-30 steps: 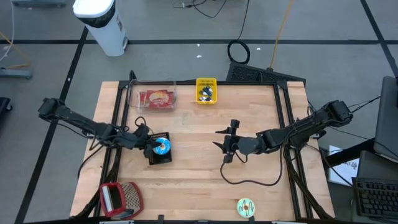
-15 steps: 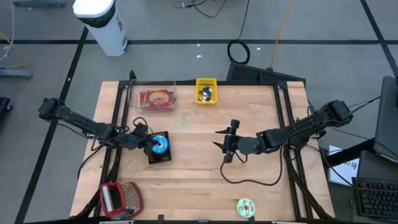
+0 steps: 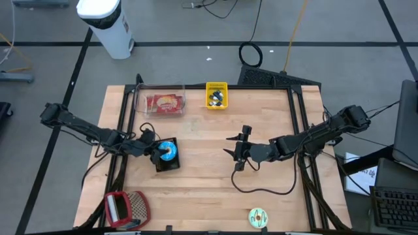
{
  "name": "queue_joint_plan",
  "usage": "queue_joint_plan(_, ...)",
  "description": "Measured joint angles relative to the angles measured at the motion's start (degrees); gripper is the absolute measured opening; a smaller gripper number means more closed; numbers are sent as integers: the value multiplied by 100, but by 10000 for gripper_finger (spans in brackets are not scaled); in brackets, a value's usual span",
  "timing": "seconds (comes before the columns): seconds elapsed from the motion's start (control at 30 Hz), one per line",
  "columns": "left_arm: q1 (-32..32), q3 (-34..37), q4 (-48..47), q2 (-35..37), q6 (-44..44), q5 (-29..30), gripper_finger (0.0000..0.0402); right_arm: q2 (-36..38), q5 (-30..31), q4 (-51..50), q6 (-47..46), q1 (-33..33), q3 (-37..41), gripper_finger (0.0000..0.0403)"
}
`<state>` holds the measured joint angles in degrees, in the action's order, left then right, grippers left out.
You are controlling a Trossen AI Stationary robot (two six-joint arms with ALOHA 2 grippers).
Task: Pick & Place Food Item
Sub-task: Put the blue donut into the black bin, then put the light blue donut into the black bin
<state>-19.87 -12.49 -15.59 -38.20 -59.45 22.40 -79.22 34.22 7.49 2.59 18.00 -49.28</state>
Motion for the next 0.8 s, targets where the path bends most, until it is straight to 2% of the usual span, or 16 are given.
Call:
queue_joint_plan(0.47,539,-16,-1031,829,-156,22,246,0,-3,-2,119,48,0,196)
queue_joint_plan(0.63,647,-20,-520,1115,487,-31,246,68,-21,-43,-9,235,2,196)
queue_joint_plan(0.8,640,-22,453,1253,1308,-196,246,334,-835,-208,-49,818,1,196)
